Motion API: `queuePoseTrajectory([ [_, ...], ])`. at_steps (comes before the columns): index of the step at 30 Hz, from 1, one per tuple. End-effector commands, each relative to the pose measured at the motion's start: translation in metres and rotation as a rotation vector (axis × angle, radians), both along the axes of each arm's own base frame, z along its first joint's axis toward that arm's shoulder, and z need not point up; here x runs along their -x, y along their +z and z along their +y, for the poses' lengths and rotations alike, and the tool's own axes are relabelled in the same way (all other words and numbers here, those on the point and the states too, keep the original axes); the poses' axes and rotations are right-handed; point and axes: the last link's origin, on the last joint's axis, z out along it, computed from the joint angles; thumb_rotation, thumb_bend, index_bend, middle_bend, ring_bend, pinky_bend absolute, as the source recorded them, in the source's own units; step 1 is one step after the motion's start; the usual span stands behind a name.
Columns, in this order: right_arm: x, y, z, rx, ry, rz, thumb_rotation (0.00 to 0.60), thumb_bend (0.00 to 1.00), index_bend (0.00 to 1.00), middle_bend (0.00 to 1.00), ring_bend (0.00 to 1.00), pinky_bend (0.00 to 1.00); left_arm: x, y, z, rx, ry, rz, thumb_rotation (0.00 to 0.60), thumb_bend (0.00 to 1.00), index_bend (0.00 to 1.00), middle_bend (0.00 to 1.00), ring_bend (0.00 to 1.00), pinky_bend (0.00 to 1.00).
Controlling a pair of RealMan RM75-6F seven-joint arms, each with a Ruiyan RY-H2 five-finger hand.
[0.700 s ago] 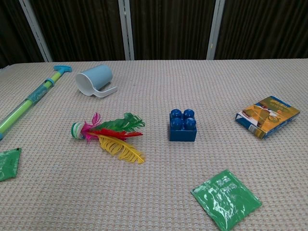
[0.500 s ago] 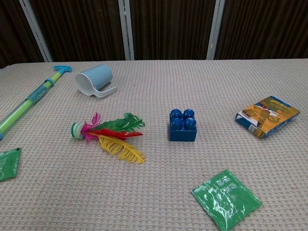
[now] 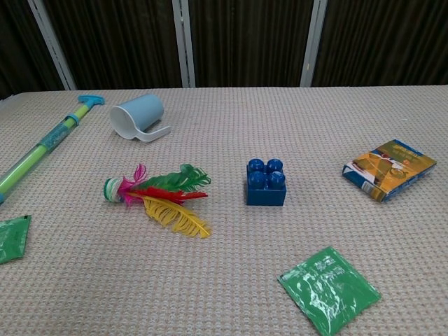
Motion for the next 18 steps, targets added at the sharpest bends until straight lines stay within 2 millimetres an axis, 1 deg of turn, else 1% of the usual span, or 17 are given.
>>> queuePoseTrajectory([
  [1,-0.001,0.0,-0.002,-0.004,0.002,-0.008,0.6,0.0,0.0,0.0,0.0,0.0,-0.02,-0.024,0.015,0.022,-0.077,-0.056,0.6,0.23,0.39,0.0,0.0,0.0],
  [6,-0.001,0.002,-0.003,-0.008,0.004,-0.028,0.6,0.0,0.0,0.0,0.0,0.0,-0.042,-0.053,0.031,0.044,-0.13,-0.057,0.6,0.24,0.39,0.0,0.0,0.0],
  [9,0.0,0.005,-0.003,-0.007,0.006,-0.042,0.6,0.0,0.0,0.0,0.0,0.0,-0.057,-0.075,0.042,0.075,-0.141,-0.049,0.6,0.24,0.39,0.0,0.0,0.0],
  [15,0.002,0.015,0.0,0.012,-0.003,-0.074,0.6,0.0,0.0,0.0,0.0,0.0,-0.078,-0.11,0.053,0.129,-0.157,0.014,0.6,0.24,0.38,0.0,0.0,0.0],
  [18,0.004,0.021,0.001,0.021,-0.015,-0.093,0.6,0.0,0.0,0.0,0.0,0.0,-0.09,-0.124,0.057,0.153,-0.163,0.007,0.6,0.24,0.39,0.0,0.0,0.0],
])
